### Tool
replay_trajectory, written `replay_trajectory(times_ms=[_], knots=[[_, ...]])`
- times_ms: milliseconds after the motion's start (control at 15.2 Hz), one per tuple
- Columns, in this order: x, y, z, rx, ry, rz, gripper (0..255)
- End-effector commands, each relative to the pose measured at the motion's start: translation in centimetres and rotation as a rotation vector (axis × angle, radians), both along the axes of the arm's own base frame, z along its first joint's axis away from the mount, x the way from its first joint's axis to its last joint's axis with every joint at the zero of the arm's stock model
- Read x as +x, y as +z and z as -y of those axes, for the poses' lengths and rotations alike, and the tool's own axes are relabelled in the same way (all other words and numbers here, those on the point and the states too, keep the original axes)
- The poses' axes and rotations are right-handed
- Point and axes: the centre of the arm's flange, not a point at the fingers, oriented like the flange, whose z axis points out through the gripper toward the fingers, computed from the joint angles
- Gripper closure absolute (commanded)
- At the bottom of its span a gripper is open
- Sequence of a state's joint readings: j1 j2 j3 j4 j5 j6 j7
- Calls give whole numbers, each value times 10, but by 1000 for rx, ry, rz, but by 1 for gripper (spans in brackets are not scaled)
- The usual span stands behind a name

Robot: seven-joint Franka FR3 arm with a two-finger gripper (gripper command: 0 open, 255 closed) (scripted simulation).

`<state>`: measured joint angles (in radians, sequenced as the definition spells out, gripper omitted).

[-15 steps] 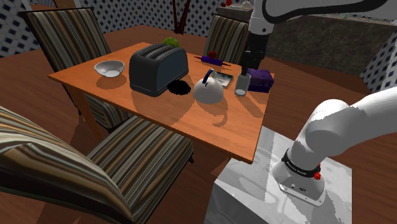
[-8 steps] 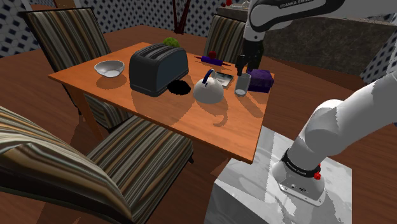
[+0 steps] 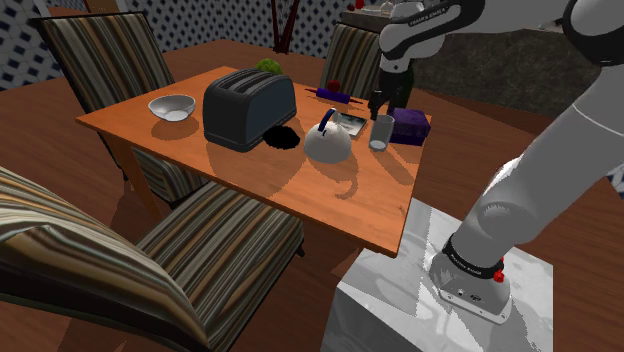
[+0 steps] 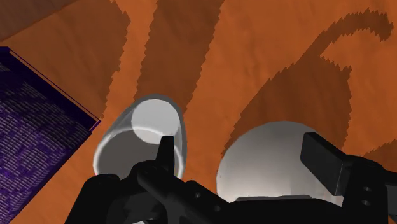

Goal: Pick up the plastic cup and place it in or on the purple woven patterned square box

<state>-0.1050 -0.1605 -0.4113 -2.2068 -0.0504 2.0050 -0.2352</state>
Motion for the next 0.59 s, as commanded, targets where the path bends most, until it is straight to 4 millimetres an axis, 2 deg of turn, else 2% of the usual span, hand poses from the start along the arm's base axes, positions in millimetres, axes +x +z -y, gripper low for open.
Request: replay_trajectory(times_ms=[0,198,528], knots=[[12,-14,21,5,-10,-1,0],[25,-32,51,14,-24,-3,0],[24,-58,49,14,-24,-3,0]])
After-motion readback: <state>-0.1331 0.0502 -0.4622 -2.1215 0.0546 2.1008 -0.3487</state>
